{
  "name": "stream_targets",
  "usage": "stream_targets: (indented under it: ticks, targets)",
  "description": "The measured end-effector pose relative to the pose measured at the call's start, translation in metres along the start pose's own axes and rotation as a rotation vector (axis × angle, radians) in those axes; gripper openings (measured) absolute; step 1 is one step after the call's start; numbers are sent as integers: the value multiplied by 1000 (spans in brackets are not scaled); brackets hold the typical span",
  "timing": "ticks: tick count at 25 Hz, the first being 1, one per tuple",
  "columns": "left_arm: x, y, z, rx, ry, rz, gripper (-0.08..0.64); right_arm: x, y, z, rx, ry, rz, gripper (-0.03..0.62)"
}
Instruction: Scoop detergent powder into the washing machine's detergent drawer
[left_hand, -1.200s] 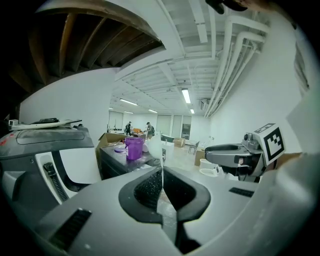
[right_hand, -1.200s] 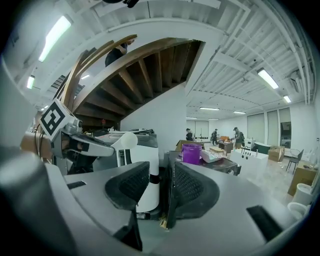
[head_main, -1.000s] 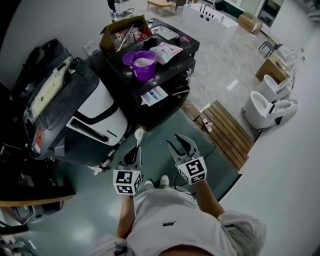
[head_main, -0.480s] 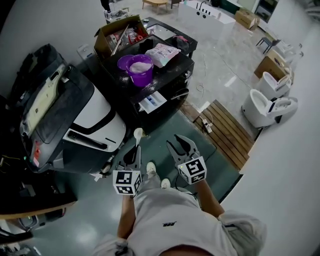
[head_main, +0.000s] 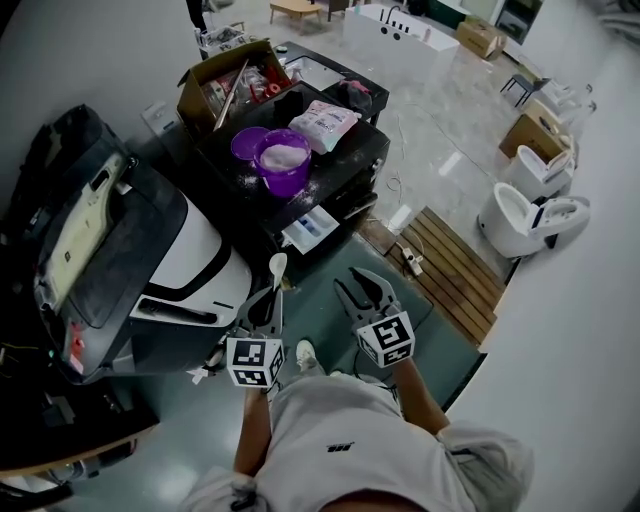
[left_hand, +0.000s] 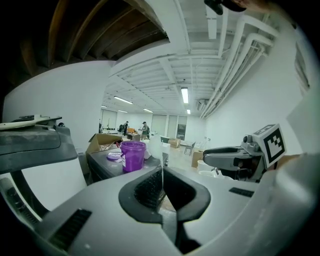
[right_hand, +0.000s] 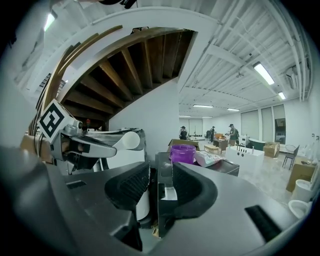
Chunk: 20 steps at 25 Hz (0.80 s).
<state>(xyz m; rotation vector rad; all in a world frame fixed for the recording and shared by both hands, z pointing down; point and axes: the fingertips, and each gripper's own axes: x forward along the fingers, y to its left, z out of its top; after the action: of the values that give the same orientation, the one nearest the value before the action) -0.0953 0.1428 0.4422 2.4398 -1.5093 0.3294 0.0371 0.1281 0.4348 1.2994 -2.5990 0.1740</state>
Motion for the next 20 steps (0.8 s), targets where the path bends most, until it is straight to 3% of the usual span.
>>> stream_targets:
  ticks: [9,20]
  targets:
    - [28,51,6,-15,5,-49,15,55,5,10,-5,18,-33,141]
    - [58,81,12,-36,13,-91,17,93,-3,15,-6,46,-65,141]
